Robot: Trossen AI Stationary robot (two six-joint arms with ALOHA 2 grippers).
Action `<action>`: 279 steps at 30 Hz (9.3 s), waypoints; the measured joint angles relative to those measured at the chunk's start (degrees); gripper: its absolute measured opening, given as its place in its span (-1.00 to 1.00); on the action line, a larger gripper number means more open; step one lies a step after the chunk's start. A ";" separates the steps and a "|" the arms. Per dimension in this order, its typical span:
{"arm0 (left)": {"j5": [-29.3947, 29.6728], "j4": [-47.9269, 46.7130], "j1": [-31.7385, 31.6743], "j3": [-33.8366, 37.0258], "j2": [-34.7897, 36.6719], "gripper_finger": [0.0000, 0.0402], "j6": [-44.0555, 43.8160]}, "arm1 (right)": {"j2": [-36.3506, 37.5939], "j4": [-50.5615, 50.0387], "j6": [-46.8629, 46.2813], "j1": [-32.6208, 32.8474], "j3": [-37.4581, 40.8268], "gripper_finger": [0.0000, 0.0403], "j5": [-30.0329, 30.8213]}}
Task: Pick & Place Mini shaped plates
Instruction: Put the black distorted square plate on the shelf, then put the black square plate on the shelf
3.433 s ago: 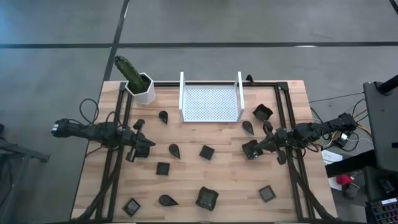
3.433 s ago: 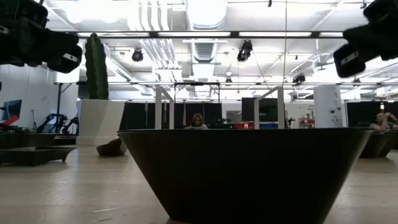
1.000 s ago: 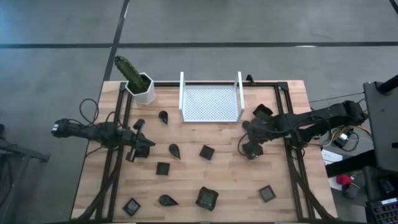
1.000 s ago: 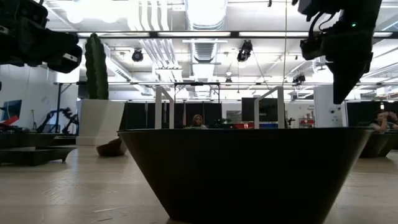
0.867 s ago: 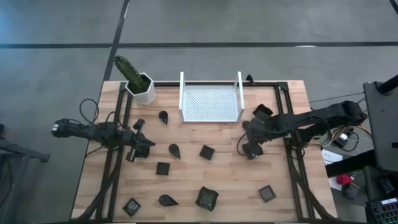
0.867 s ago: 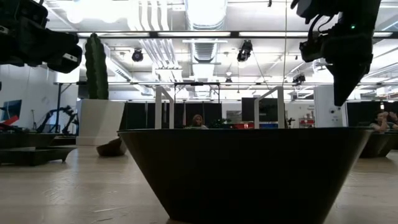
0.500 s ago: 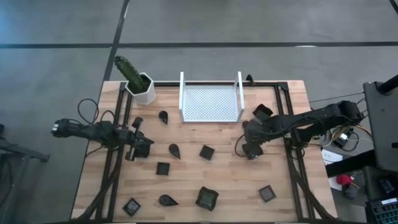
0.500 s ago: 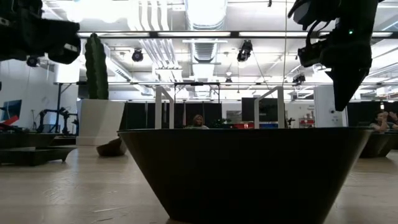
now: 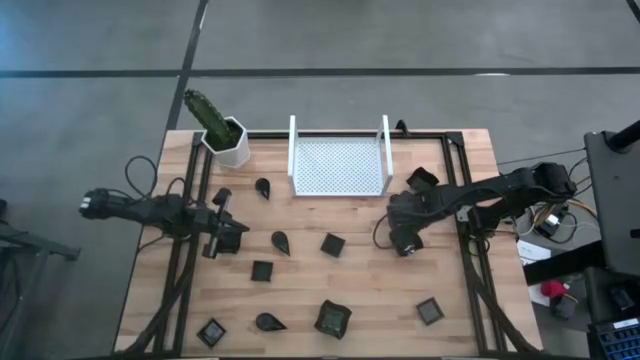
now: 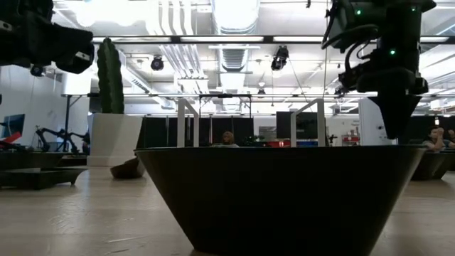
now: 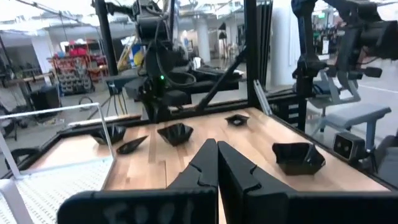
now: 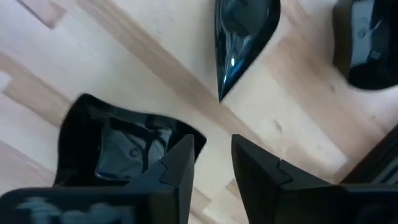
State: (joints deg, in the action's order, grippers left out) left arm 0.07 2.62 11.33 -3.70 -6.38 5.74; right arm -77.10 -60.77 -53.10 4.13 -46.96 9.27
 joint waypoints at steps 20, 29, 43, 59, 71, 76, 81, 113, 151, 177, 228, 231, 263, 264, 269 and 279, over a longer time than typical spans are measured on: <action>-0.02 0.36 0.00 -5.05 -11.70 -1.00 -2.91 | 0.35 4.79 -2.42 -0.76 5.90 -0.54 -4.77; -0.02 0.33 0.00 -5.05 -12.09 -1.00 -2.94 | 0.50 6.17 -2.42 -0.78 8.13 -0.52 -5.24; -0.02 0.34 0.01 -5.03 -12.09 -1.00 -3.00 | 0.61 6.17 0.59 -0.78 4.74 -0.49 -5.84; -0.01 0.34 0.00 -4.99 -12.10 -1.00 -3.00 | 0.42 9.35 1.27 -0.78 6.40 -0.55 -8.24; -0.01 0.34 0.01 -4.96 -12.08 -1.00 -3.00 | 0.42 20.46 2.78 -0.78 11.53 -0.58 -10.69; -0.02 0.34 0.01 -4.96 -12.09 -1.00 -3.00 | 0.53 20.70 3.63 -0.78 11.94 -0.77 -10.64; -0.01 0.34 0.00 -4.96 -12.09 -1.00 -3.00 | 0.61 20.65 5.12 -0.78 10.24 -0.94 -10.66; 0.00 0.32 0.02 -4.88 -12.10 -1.00 -2.98 | -13.45 0.93 51.73 -17.82 -42.67 -0.96 -6.59; 4.55 0.14 0.00 -4.53 -12.19 -1.00 -2.52 | -54.27 -13.06 90.02 -41.76 -70.78 -0.96 -7.71; 6.47 -0.14 0.00 -4.53 -12.21 -1.00 -1.43 | -55.49 -13.43 91.92 -41.91 -69.01 -0.96 -7.73; 6.45 -0.10 0.00 -4.53 -12.21 -1.00 -1.75 | -55.41 -11.71 91.12 -41.89 -66.71 -0.48 -4.56; 6.46 -0.10 0.00 -4.53 -12.21 -1.00 -1.75 | -55.41 -12.38 91.92 -41.89 -67.00 -0.42 -4.56; 8.28 2.07 0.01 -8.41 -13.98 -1.00 1.81 | -19.61 -12.19 72.75 -24.89 -60.70 -0.96 -5.26; 8.64 0.93 0.02 -9.42 -14.84 -1.00 2.05 | -17.58 -10.78 72.14 -23.77 -58.10 -0.96 -5.23; 11.01 -5.60 0.02 -15.18 -21.88 -1.00 3.49 | -7.87 0.79 68.35 -18.59 -44.82 -0.96 -5.24; 13.03 -11.83 0.08 -28.18 -42.47 -1.00 5.11 | 5.86 16.31 60.42 -9.12 -24.70 -0.96 -4.76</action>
State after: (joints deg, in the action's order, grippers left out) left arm 13.10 -9.20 11.41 -31.88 -48.85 10.85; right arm -71.24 -44.47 7.32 -4.98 -71.65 4.51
